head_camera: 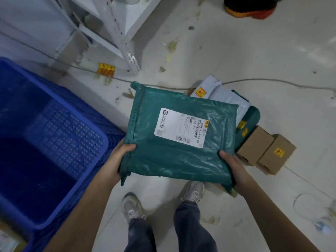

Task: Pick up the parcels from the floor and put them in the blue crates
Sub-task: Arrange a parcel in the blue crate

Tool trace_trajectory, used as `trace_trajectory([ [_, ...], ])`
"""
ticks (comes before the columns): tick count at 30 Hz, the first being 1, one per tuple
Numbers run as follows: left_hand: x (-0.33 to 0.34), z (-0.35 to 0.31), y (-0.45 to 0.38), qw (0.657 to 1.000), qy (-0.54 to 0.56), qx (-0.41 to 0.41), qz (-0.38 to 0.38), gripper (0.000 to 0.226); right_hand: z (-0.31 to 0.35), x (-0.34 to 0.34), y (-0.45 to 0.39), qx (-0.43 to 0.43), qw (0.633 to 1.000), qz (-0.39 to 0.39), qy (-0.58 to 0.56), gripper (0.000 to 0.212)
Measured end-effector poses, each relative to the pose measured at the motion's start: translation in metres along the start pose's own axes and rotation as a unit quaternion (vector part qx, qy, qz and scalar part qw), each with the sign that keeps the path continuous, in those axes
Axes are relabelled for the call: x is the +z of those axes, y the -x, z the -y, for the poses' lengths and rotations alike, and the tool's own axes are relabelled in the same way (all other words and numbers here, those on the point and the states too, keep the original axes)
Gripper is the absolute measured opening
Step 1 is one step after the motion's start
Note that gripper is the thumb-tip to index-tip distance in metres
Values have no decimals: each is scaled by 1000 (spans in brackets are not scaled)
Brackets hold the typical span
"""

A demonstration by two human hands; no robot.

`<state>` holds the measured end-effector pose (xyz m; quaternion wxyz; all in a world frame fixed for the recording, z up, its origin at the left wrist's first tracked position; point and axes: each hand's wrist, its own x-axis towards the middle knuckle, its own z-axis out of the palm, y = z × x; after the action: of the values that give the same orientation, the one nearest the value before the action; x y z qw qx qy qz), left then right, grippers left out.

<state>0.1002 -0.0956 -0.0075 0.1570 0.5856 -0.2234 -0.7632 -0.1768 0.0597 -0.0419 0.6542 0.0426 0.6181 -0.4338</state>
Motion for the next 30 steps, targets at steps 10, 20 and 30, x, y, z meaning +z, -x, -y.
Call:
trace_trajectory([
  [10,-177,15,58,999,26,28,-28,117,-27,148,6,-30,983,104,151,102],
  [20,-360,55,152,963,236,4,-130,78,-106,349,25,-26,946,147,287,86],
  [30,-498,77,230,900,347,111,-239,36,-192,524,37,-9,895,224,386,94],
])
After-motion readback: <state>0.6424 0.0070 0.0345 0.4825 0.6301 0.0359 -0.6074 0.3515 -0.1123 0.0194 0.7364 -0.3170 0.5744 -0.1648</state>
